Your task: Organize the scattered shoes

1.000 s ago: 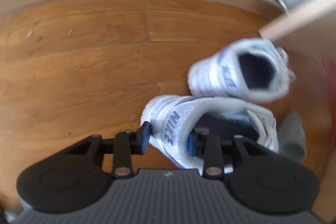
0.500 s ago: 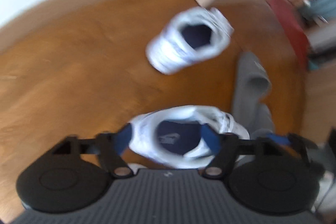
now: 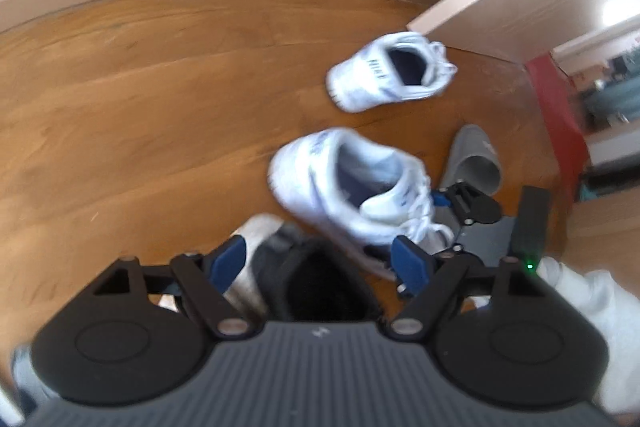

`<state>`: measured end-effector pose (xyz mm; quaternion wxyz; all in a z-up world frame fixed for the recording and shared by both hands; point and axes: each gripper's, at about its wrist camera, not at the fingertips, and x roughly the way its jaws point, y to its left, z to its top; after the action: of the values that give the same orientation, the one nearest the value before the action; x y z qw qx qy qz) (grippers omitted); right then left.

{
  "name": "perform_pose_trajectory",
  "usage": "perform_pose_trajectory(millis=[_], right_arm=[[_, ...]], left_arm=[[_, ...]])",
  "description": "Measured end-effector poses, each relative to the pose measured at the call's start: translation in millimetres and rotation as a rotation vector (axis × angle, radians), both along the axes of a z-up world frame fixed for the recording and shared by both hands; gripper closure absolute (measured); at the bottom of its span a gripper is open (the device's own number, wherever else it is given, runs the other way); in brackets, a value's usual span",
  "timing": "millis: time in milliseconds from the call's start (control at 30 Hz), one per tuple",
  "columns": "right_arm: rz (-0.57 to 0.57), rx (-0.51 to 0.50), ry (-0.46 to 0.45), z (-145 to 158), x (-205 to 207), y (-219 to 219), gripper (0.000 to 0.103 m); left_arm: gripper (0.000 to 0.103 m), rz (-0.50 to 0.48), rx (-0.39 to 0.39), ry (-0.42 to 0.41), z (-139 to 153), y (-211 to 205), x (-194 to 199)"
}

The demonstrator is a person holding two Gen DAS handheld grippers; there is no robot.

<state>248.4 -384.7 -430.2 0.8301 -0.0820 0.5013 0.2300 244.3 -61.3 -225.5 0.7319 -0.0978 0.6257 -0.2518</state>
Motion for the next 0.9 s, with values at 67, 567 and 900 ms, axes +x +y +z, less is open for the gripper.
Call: perform_pose_trajectory(millis=[67, 567, 900], right_arm=[[-0.033, 0.016, 0.036, 4, -3, 2, 0.016], [-0.310, 0.133, 0.269, 19, -38, 2, 0.013], [-0.139, -0.072, -0.375, 109, -29, -44, 0.015]], left_arm=[[0.024, 0.029, 0.018, -0.008, 2, 7, -6], [0.020, 0.090, 0.126, -0.167, 31, -5, -22], [0.017, 0.086, 0.082, -0.259, 63, -3, -53]])
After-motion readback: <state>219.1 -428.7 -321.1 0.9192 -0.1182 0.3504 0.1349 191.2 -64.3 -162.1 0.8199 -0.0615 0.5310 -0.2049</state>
